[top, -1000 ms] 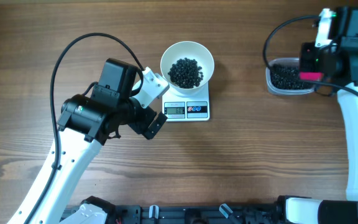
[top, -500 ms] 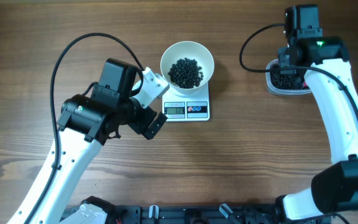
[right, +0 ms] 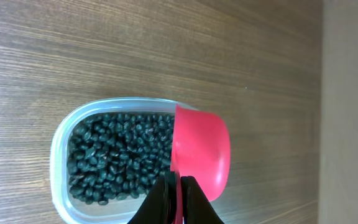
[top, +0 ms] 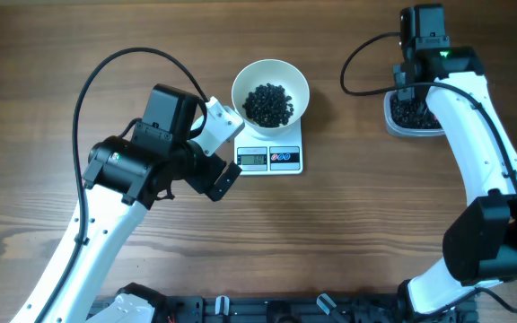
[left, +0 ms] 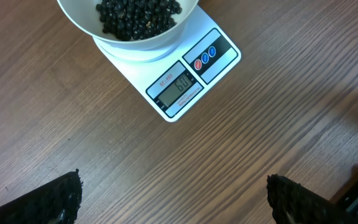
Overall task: Scoop item into bowl and weigh 150g on scale
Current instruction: 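Lower the pink cup into the bean tub with the right gripper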
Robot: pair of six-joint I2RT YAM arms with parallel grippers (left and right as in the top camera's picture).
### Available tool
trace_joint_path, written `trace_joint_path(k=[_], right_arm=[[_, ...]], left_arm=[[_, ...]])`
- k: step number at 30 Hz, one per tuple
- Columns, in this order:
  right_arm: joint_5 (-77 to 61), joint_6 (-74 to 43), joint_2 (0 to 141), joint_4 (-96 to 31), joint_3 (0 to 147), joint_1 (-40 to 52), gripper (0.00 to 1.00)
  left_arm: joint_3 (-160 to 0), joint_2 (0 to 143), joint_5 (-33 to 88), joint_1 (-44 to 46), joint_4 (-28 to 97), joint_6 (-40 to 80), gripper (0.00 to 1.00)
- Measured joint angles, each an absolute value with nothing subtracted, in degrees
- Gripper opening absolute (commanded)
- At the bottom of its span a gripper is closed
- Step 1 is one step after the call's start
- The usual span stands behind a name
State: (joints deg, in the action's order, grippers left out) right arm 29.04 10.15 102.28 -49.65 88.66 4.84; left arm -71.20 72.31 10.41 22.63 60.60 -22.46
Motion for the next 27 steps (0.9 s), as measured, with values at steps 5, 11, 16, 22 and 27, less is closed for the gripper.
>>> trace_joint_path(k=[5, 11, 16, 22, 27], right_arm=[[28.49, 11.22, 102.32, -49.39, 88.66, 4.86, 0.05], [25.69, 11.68, 102.96, -50.92, 88.55, 6.11, 0.04], [23.31, 11.79, 104.6, -51.9, 88.53, 6.72, 0.04], [17.61, 11.9, 104.92, -53.93, 88.49, 7.49, 0.04], [9.32, 11.09, 104.95, -54.41, 88.44, 7.73, 0.04]], left_arm=[[-71.2, 72.31, 10.41, 22.63, 60.62, -22.46, 1.0], [-71.2, 72.31, 10.41, 22.63, 60.62, -22.46, 1.0], [-71.2, 72.31, 10.41, 22.63, 60.62, -22.46, 1.0], [-71.2, 72.31, 10.41, 22.63, 60.62, -22.46, 1.0], [-71.2, 72.31, 10.41, 22.63, 60.62, -22.46, 1.0]])
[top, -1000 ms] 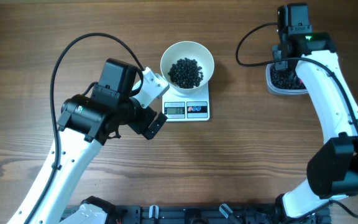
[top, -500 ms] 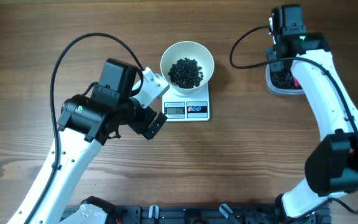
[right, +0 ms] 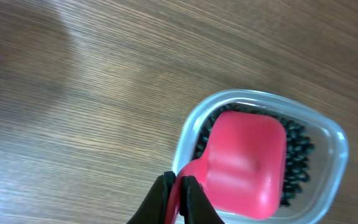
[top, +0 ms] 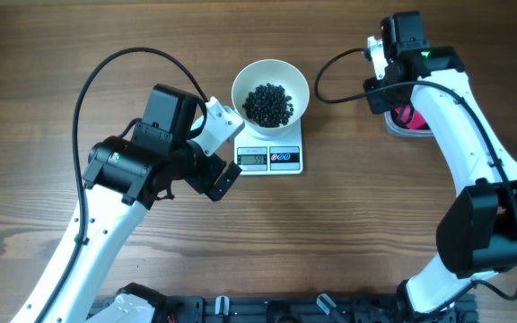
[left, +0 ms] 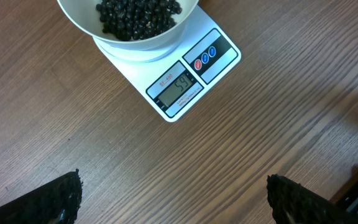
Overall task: Scoop item into bowl and weigh 150g on scale
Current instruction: 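Lower the pink cup into the bean tub with the right gripper, then scoop beans with the pink cup by dragging it through the tub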
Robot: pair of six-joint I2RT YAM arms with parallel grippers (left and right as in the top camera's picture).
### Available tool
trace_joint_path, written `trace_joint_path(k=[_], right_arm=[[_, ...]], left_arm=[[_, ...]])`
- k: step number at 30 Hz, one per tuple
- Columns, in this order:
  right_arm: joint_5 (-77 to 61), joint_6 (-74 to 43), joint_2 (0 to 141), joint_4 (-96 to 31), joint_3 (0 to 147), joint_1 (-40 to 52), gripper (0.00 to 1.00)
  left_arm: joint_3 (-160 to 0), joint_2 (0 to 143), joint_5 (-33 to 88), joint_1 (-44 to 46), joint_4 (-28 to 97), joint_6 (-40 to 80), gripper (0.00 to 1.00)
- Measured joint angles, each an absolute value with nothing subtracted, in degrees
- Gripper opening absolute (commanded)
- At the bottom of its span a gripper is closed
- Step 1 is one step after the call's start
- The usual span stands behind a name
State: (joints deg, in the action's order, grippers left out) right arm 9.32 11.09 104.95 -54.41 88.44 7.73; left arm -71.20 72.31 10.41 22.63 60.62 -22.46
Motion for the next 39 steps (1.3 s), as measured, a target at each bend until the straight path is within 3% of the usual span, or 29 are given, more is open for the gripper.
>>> trace_joint_path(k=[8, 19, 39], right_arm=[[5.15, 10.07, 104.95, -56.18, 88.55, 6.9, 0.04], [-8.4, 5.91, 104.01, -56.73, 89.38, -3.88, 0.04], [0.64, -3.03, 102.35, -60.03, 90.11, -5.5, 0.04]], left_arm=[[-71.2, 72.31, 10.41, 22.63, 60.6, -22.46, 1.0], [-71.2, 72.31, 10.41, 22.63, 60.62, -22.46, 1.0], [-71.2, 72.31, 10.44, 22.63, 60.62, -22.46, 1.0]])
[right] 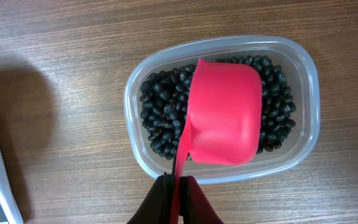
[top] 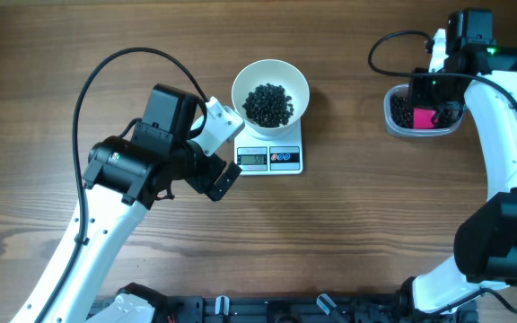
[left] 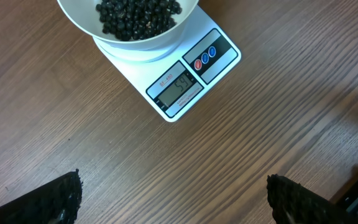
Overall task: Scoop item into bowl and weigh 150g on scale
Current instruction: 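Scoop beans with the pink cup by dragging it through the tub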
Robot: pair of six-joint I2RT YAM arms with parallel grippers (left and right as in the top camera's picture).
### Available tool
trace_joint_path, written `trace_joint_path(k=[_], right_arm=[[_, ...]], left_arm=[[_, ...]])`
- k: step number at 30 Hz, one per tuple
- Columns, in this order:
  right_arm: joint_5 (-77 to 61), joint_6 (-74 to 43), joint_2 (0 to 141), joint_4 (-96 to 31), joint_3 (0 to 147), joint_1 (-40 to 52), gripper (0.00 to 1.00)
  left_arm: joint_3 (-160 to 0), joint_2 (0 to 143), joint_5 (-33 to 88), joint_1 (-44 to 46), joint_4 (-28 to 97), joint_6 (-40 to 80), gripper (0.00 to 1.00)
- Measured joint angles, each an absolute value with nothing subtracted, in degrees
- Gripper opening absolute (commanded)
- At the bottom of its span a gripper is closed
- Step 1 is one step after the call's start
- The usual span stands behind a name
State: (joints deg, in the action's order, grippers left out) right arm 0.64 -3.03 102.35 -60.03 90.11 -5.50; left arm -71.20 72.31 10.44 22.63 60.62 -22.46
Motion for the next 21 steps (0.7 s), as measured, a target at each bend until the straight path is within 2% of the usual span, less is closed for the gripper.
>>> trace_joint_path(k=[6, 7, 8, 10, 11, 12, 21], right_arm=[[2.63, -3.25, 102.08, -61.23, 90.11, -5.5, 0.05], [2.68, -3.25, 102.08, -61.28, 90.11, -5.5, 0.12], [2.68, -3.27, 102.08, -61.28, 90.11, -5.5, 0.13], [4.86, -3.66, 102.28, -61.3, 89.65, -5.82, 0.23], [5.65, -3.79, 102.5, -61.34, 89.3, -6.15, 0.2], [6.46, -3.99, 102.87, -61.32, 89.23, -6.5, 0.04], [7.14, -4.16, 103.07, -60.36, 89.23, -6.55, 0.04]], left_arm=[[-71.2, 72.31, 10.41, 22.63, 60.6, -22.46, 1.0], [-71.2, 72.31, 10.41, 22.63, 60.6, -22.46, 1.0], [-71.2, 72.31, 10.41, 22.63, 60.6, -22.46, 1.0], [-71.2, 72.31, 10.44, 22.63, 60.62, -22.46, 1.0], [-71.2, 72.31, 10.41, 22.63, 60.6, -22.46, 1.0], [-71.2, 72.31, 10.41, 22.63, 60.6, -22.46, 1.0], [-71.2, 72.31, 10.41, 22.63, 60.6, -22.46, 1.0]])
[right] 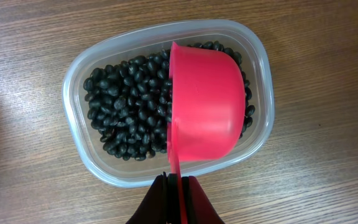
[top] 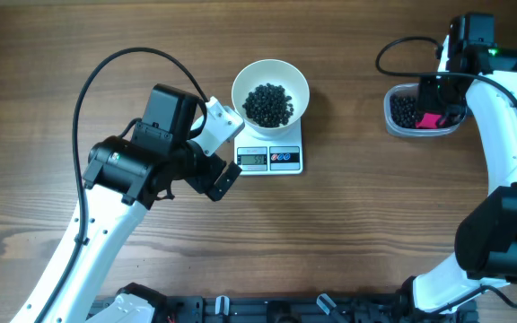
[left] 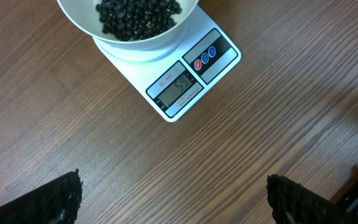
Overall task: Scoop item into bowl and weigh 150g on scale
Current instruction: 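Scoop beans with the pink cup by dragging it through the tub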
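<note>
A white bowl (top: 270,90) of black beans sits on the white scale (top: 270,159); its display (left: 180,84) reads about 54. At the back right a clear tub (right: 92,159) holds black beans (right: 126,106). My right gripper (right: 174,183) is shut on the handle of a red scoop (right: 205,112), whose cup lies on its side in the tub's right half, opening toward the beans. My left gripper (left: 176,196) hangs open over bare wood in front of the scale, nothing between its fingers.
The tub (top: 420,112) stands close to the table's back right edge. My left arm (top: 142,166) stretches across the left half of the table, just left of the scale. Black cables loop over the back of the table on both sides.
The right gripper has shifted slightly, so the red scoop now lies further to the tub's right with its opening facing the beans. The left arm, bowl and scale are unchanged.
First the right gripper held the scoop at the tub's edge and the scale read about 60. Then the scoop lay bottom-up over the beans and the reading was 54. After that the scoop lay over the tub's middle, and now it is on its side among the beans.
</note>
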Robot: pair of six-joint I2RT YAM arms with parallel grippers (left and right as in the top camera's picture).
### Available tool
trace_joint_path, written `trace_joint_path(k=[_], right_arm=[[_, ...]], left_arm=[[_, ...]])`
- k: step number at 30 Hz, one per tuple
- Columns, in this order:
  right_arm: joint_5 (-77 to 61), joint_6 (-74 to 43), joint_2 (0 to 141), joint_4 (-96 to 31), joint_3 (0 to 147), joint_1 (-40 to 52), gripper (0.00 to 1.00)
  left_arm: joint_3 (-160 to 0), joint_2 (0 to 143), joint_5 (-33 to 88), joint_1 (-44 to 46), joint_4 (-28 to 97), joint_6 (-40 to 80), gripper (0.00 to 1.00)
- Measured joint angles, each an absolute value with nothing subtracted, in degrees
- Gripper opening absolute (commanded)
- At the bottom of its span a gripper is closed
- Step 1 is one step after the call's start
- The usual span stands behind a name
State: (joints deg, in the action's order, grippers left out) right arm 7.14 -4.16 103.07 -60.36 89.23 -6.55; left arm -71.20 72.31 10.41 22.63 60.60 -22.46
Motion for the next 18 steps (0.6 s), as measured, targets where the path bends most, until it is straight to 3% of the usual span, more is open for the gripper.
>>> trace_joint_path(k=[10, 18], right_arm=[[2.15, -5.74, 103.07, -58.7, 89.23, -6.59, 0.04], [9.1, -1.69, 103.07, -62.89, 89.41, -6.42, 0.04]], left_arm=[[-71.2, 72.31, 10.41, 22.63, 60.6, -22.46, 1.0], [-71.2, 72.31, 10.41, 22.63, 60.6, -22.46, 1.0]])
